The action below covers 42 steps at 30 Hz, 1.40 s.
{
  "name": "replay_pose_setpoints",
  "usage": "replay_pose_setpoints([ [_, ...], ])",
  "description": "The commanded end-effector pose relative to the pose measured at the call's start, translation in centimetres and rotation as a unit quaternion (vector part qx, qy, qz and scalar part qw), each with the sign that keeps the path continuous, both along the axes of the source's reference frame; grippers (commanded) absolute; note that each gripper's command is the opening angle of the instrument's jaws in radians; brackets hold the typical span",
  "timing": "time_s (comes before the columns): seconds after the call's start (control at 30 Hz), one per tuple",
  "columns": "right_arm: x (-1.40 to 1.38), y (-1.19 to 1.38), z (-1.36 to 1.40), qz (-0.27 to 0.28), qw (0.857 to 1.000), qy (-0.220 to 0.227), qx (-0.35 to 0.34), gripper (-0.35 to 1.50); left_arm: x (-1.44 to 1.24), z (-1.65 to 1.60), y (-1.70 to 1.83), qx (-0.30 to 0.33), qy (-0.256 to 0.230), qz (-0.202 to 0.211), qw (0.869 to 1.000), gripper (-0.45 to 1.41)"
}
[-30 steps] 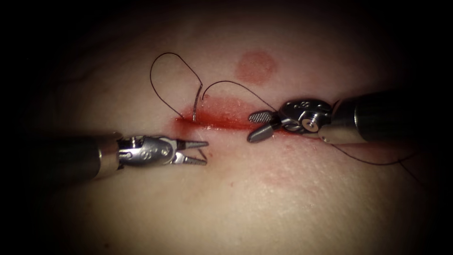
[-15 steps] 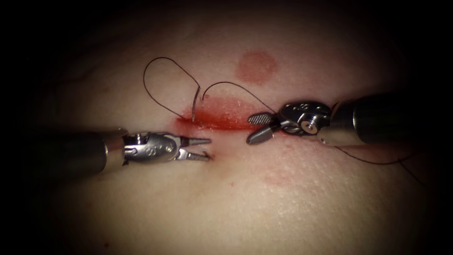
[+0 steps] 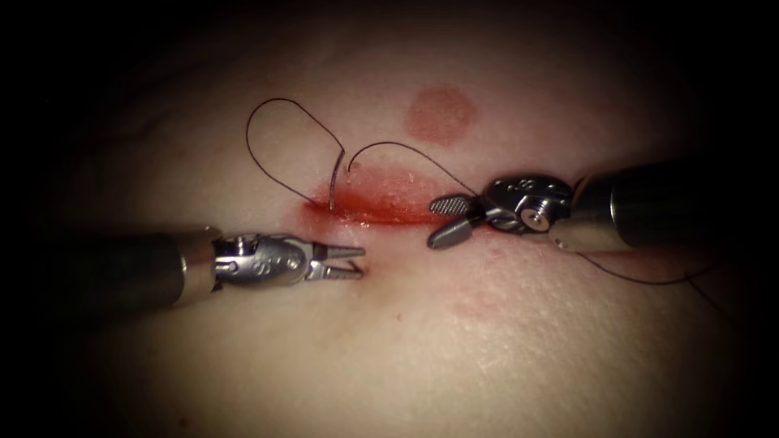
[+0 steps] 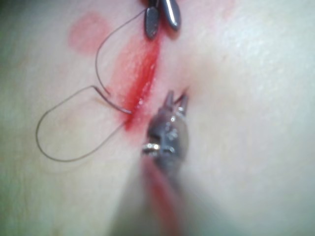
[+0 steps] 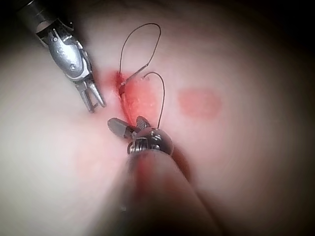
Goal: Wound Closure
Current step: Use the left gripper to rotate the needle through the skin.
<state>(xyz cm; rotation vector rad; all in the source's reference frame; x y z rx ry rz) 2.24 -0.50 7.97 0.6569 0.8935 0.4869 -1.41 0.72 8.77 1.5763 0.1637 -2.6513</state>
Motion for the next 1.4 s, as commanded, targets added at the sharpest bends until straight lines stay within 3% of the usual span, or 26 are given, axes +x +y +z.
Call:
replay_pose_setpoints([
  [0.03, 0.06, -0.05, 0.06, -0.001, 1.0, 0.001, 0.002, 1.25, -0.05, 0.07, -0.03, 0.0, 0.0, 0.0, 1.0, -0.35],
  [0.27, 0.05, -0.06, 0.05, 0.002, 1.0, 0.002, 0.004, 1.23, 0.05, 0.07, -0.03, -0.004, 0.016, -0.011, 1.0, -0.35],
  [0.43, 0.06, -0.06, 0.05, 0.004, 1.0, 0.002, 0.007, 1.23, 0.09, -0.01, -0.07, 0.034, 0.031, -0.022, 0.999, -0.35],
  [0.7, 0.06, -0.04, 0.05, 0.01, 1.0, 0.001, 0.015, 1.23, 0.15, -0.37, -0.15, 0.134, -0.004, -0.017, 0.991, -0.35],
  [0.83, 0.06, -0.03, 0.04, 0.017, 1.0, 0.001, 0.023, 1.23, 0.2, -0.6, -0.24, 0.209, -0.054, -0.012, 0.976, -0.35],
  [0.97, 0.08, -0.03, 0.04, 0.024, 0.999, 0.002, 0.031, 1.23, 0.25, -0.8, -0.34, 0.286, -0.106, -0.007, 0.952, -0.35],
  [1.23, 0.1, -0.01, 0.03, 0.032, 0.999, 0.005, 0.041, 1.23, 0.31, -1.09, -0.45, 0.38, -0.152, 0.021, 0.912, -0.35],
  [1.4, 0.12, 0.01, 0.01, 0.038, 0.998, 0.01, 0.042, 1.23, 0.36, -1.31, -0.48, 0.437, -0.188, 0.038, 0.878, -0.35],
])
